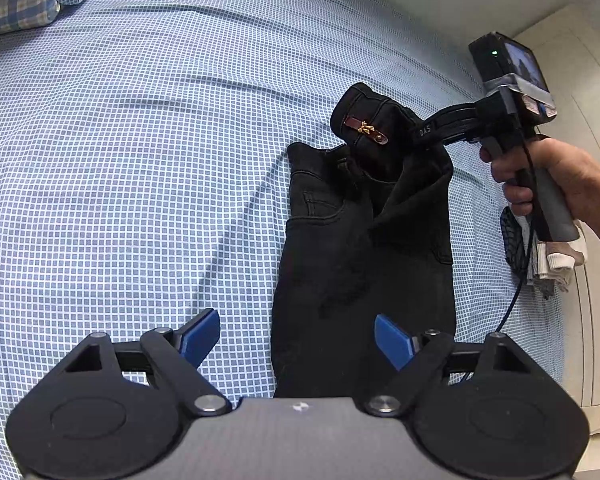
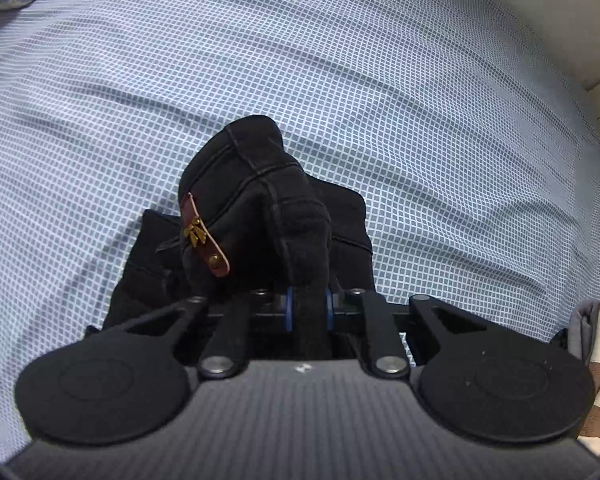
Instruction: Fold clothes
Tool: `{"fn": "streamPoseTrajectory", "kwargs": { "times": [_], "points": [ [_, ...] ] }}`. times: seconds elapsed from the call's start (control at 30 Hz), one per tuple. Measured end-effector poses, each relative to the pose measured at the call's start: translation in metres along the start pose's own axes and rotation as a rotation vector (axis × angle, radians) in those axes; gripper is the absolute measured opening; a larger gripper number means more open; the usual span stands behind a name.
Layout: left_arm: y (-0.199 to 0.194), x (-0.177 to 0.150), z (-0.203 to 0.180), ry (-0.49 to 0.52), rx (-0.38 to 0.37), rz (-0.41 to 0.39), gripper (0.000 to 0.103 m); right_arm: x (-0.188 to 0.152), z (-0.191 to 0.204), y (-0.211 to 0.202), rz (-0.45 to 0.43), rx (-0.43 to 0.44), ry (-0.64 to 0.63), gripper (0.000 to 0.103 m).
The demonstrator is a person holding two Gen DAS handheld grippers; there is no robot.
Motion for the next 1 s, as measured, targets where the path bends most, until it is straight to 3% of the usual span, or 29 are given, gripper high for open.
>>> {"fn": "streamPoseTrajectory", "kwargs": {
  "times": [0.1, 0.17, 0.23, 0.3, 0.5, 0.7, 0.83, 1.0],
  "points": [
    [0.008, 0.015, -0.008, 0.005, 0.011, -0.020, 0.085, 0.003, -0.022, -0.024, -0.041, 0.005, 0.074, 0.014],
    [0.017, 0.030, -0.016, 0.023, 0.001, -0.039, 0.077, 0.004, -0.047, -0.041, -0.087, -0.078, 0.093, 0.012],
    [0.028, 0.045, -0.027, 0.052, -0.011, -0.053, 0.060, -0.002, -0.073, -0.055, -0.129, -0.153, 0.097, 0.012],
    [0.040, 0.056, -0.047, 0.099, -0.018, -0.051, 0.058, -0.018, -0.101, -0.061, -0.111, -0.188, 0.129, 0.012],
    [0.115, 0.069, -0.072, 0.188, -0.012, -0.034, 0.067, -0.084, -0.173, -0.065, -0.055, -0.267, 0.197, 0.012],
    [0.182, 0.060, -0.088, 0.248, 0.022, 0.035, 0.067, -0.134, -0.205, -0.060, -0.027, -0.284, 0.211, 0.012],
    [0.219, 0.049, -0.082, 0.329, 0.099, 0.056, 0.069, -0.151, -0.214, -0.052, -0.030, -0.273, 0.211, 0.012],
    [0.258, 0.036, -0.078, 0.296, 0.112, 0.124, 0.075, -0.146, -0.212, -0.043, -0.041, -0.233, 0.206, 0.012]
  ]
}}
Point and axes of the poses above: each gripper's, at about its wrist camera, not at the fingertips, and y roughly the way its jaws point, z to its left, x to its top, the point moved 8 cm from there along y, roughly the way its jaws point, and after that the axes turned 15 degrees about -z, right-handed, at the moved point
